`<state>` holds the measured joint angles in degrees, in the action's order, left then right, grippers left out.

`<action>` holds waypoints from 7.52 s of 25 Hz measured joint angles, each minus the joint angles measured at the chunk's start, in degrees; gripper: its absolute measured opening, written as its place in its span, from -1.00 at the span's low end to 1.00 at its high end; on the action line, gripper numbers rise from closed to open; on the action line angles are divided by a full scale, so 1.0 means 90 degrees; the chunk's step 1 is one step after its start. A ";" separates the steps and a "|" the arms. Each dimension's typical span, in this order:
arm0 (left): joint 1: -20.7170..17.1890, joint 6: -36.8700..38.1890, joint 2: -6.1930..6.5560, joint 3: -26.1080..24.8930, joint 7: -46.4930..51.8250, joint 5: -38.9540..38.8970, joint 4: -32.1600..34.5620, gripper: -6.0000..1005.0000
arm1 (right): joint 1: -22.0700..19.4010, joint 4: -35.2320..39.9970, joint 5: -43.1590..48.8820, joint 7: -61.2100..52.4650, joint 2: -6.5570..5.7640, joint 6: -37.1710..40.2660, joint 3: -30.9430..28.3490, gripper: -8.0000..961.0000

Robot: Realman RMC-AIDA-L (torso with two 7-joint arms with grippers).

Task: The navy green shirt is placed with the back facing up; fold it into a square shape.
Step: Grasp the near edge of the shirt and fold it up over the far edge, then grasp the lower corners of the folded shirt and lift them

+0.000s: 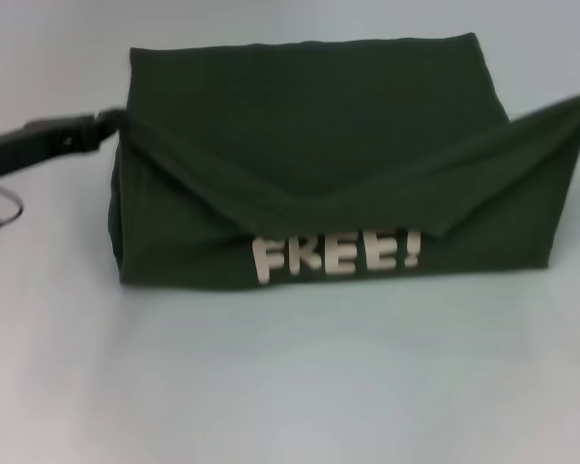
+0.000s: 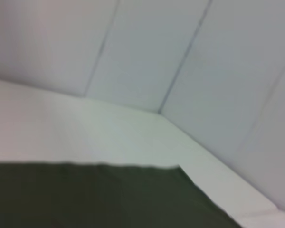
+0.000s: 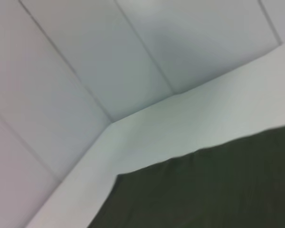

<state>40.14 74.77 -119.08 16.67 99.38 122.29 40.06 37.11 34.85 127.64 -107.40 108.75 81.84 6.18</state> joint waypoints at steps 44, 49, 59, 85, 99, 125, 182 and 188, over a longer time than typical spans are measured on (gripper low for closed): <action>0.1027 -0.3881 -0.0552 0.0479 -0.5188 -0.3670 -0.2602 -0.51 | 0.0984 -0.1957 -0.2167 0.2693 0.0785 -0.5068 0.1698 -0.80; 0.0774 -0.3709 -0.0545 0.0467 -0.4645 -0.3745 -0.2166 -0.30 | 0.0862 -0.1522 -0.2214 0.2585 0.0841 -0.4799 0.1661 -0.35; 0.0039 -0.2277 -0.0543 0.0501 -0.3642 -0.3751 -0.1402 0.32 | 0.0480 -0.0829 -0.2452 0.1766 0.0734 -0.3575 0.1959 0.39; -0.1971 -0.1516 -0.0552 0.2834 -0.4669 -0.3708 -0.0810 0.53 | -0.0912 -0.0340 -0.2489 -0.0321 0.0257 -0.1072 0.2870 0.44; -0.1891 -0.2454 -0.0552 0.3580 -0.5122 -0.3557 -0.1084 0.52 | -0.0935 -0.0395 -0.2500 -0.0323 0.0318 -0.1088 0.2746 0.43; -0.1570 -0.3323 -0.0558 0.4042 -0.5131 -0.3548 -0.1214 0.51 | -0.1061 -0.0416 -0.2491 -0.0284 0.0358 -0.1175 0.2702 0.43; -0.1886 -0.2980 -0.0544 0.4085 -0.4543 -0.3558 -0.0630 -0.97 | -0.0292 -0.0700 -0.0303 -0.1314 0.0533 -0.3057 0.3039 0.20; -0.1880 -0.2980 -0.0548 0.4085 -0.4519 -0.3551 -0.0628 -0.97 | -0.0265 -0.0727 -0.0307 -0.1268 0.0577 -0.3100 0.3044 0.12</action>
<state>23.22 47.95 -124.01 53.44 58.71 90.33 34.41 34.73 28.32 124.88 -118.81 113.94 53.94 33.58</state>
